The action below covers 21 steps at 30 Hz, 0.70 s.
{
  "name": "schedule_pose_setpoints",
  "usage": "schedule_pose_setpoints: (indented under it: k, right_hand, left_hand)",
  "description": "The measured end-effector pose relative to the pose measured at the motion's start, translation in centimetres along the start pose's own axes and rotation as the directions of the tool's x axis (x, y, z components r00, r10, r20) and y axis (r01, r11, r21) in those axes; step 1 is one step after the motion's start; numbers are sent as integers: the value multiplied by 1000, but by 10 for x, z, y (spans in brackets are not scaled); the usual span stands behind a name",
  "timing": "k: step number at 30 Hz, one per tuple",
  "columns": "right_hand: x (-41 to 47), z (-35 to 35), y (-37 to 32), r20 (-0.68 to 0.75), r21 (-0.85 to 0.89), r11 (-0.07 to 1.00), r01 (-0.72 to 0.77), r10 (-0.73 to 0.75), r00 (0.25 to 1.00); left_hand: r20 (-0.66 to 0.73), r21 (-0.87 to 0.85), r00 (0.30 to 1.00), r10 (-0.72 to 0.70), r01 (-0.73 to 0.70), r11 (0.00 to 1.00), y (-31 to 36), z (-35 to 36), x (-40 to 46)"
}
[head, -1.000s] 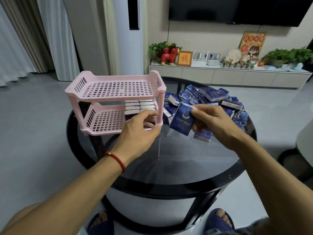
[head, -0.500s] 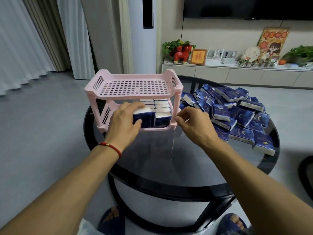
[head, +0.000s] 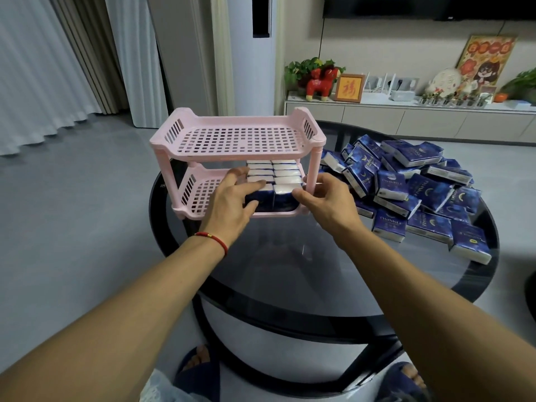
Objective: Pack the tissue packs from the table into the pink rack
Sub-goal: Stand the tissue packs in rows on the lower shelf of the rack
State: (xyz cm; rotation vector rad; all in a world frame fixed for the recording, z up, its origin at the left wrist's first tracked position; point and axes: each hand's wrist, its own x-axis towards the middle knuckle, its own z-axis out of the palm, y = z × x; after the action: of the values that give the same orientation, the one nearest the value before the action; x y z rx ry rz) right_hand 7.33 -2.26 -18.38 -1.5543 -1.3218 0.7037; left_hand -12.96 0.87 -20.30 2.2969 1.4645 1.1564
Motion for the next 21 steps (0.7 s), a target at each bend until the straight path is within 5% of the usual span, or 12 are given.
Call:
schedule_pose_setpoints:
  k: [8,13,21]
  right_hand:
    - [3,10,4,-64,58,997,-43,47,997]
    - [6,5,7,22,50,998,-27,26,999]
    - [11,9,19,81,34,999,-8,5,997]
  left_hand:
    - [26,-49,1000,-14,16,999,-5,-6,-3]
    - [153,-21,972,-181,186,982,-10,-7,4]
    - [263,-84,949,-176,204,975,-12,3,19]
